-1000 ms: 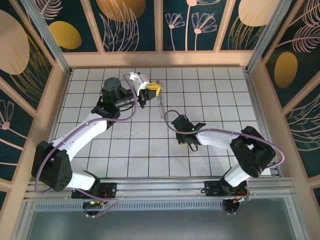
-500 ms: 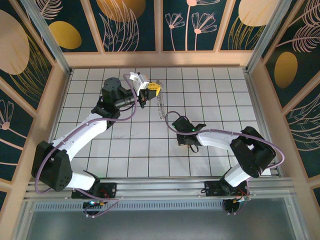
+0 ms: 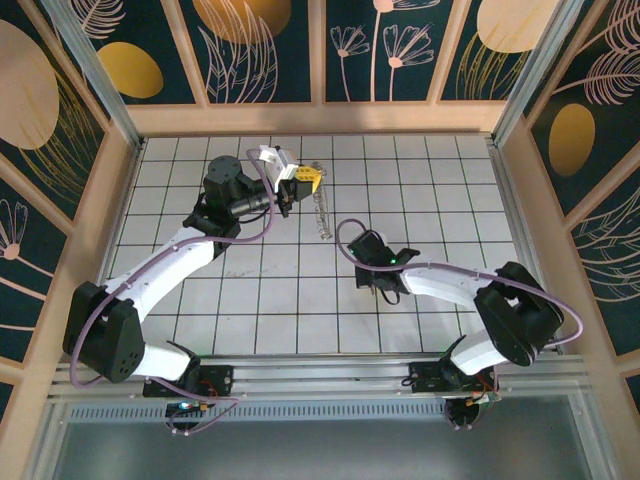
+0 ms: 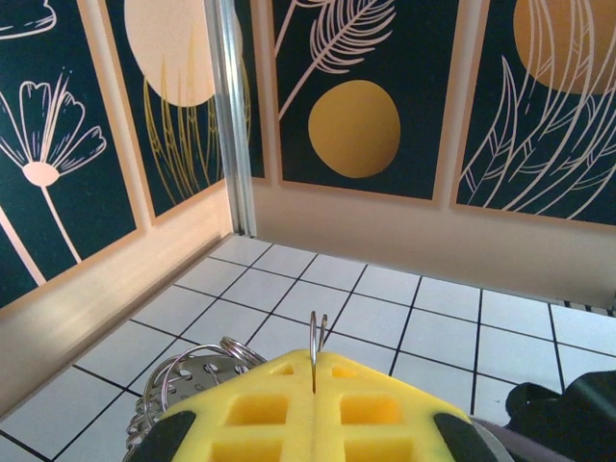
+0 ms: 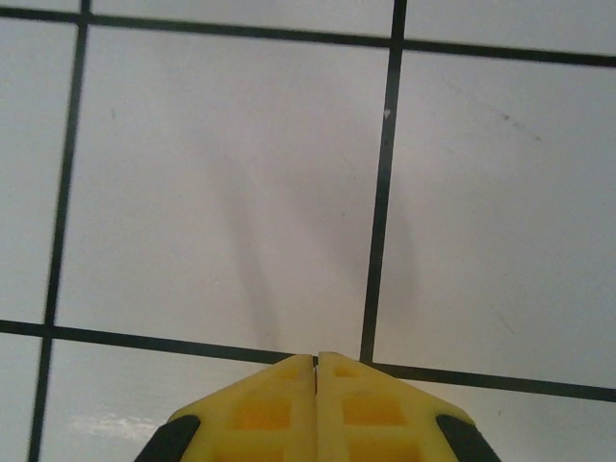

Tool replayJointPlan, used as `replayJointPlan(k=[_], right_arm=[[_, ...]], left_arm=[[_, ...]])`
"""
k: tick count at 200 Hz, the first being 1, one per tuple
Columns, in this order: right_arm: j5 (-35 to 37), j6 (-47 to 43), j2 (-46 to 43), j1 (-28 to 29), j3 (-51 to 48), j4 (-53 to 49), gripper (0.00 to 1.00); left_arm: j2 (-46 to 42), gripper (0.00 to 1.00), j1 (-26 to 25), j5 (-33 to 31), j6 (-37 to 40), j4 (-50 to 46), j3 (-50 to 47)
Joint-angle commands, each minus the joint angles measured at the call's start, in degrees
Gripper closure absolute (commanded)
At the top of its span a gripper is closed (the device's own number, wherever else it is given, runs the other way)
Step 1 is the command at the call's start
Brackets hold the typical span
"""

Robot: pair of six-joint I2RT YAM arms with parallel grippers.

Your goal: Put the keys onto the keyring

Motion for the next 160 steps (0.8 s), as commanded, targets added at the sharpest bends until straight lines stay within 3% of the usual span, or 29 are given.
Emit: replayJointPlan(k=[1, 160], right_arm=[[0.29, 1.36, -2.36, 0.30, -0.19, -0.54, 1.00], [-3.09, 0.36, -7.10, -4.95, 3.28, 2.44, 1.00]], left_arm=[[-1.42, 1.00, -0.37, 1.03, -0.05, 2.56, 0.50], [-1.34, 1.00, -0.38, 0.64, 0.16, 2.12, 0.46]])
